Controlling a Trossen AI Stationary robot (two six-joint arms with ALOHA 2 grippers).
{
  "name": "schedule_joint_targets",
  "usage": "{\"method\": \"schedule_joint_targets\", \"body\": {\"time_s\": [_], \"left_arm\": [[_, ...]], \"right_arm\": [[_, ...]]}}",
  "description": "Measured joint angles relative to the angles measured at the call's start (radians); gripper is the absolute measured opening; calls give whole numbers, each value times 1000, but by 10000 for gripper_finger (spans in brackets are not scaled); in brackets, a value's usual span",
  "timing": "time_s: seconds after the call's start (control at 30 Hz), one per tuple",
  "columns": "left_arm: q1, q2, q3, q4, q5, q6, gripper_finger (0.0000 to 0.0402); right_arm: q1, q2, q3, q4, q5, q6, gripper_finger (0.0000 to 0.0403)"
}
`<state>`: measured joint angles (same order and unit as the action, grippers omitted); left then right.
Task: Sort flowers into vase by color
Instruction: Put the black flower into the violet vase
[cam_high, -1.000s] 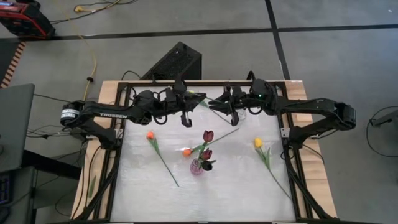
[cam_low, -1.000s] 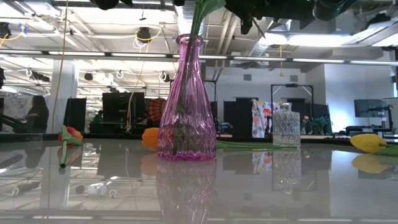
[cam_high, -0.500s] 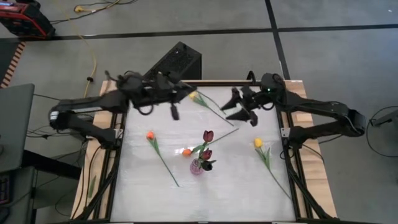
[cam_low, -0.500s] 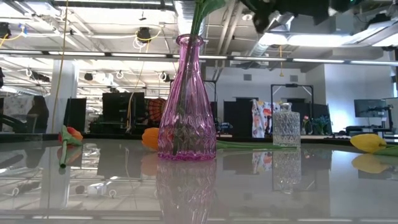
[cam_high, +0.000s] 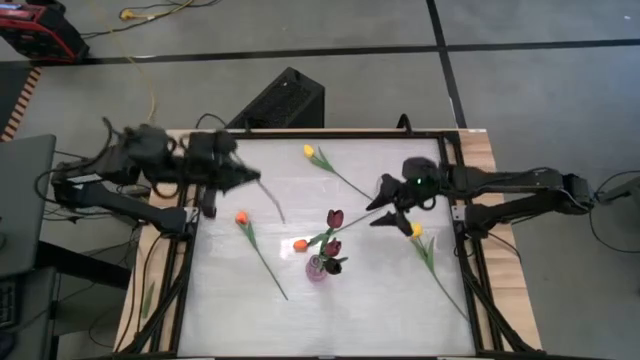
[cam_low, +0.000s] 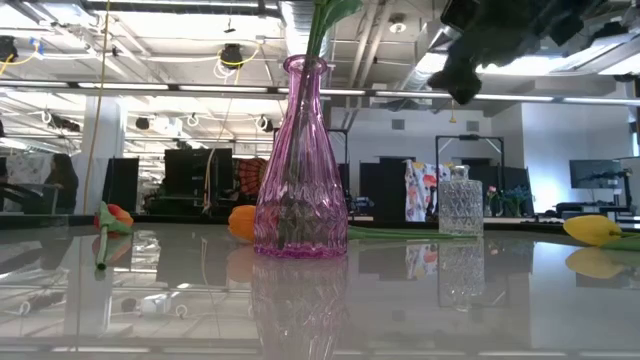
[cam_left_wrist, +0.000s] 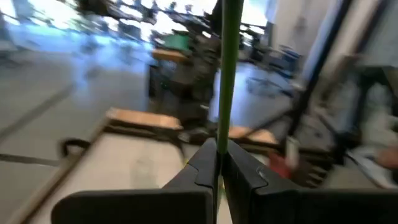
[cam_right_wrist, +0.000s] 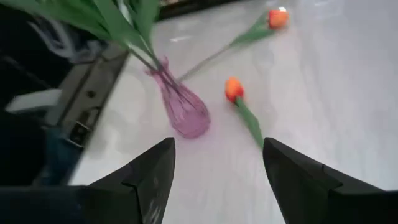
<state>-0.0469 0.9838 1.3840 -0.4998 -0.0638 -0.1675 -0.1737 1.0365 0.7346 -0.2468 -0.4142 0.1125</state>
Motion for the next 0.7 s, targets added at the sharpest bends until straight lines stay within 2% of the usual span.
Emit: {"method": "schedule_joint_targets", "body": {"time_s": [0.13, 0.33, 0.43, 0.7], "left_arm": [[-119, -9, -133, 113, -5, -12, 0], [-243, 27, -313, 379, -60, 33, 0], [-257, 44, -345, 445, -69, 59, 0], [-257, 125, -347, 480, -80, 92, 0]], "right_arm": [[82, -4, -55, 115, 119, 25, 270], [175, -1, -76, 183, 203, 43, 270], [195, -1, -76, 185, 207, 45, 270], [201, -1, -76, 188, 208, 55, 270]]}}
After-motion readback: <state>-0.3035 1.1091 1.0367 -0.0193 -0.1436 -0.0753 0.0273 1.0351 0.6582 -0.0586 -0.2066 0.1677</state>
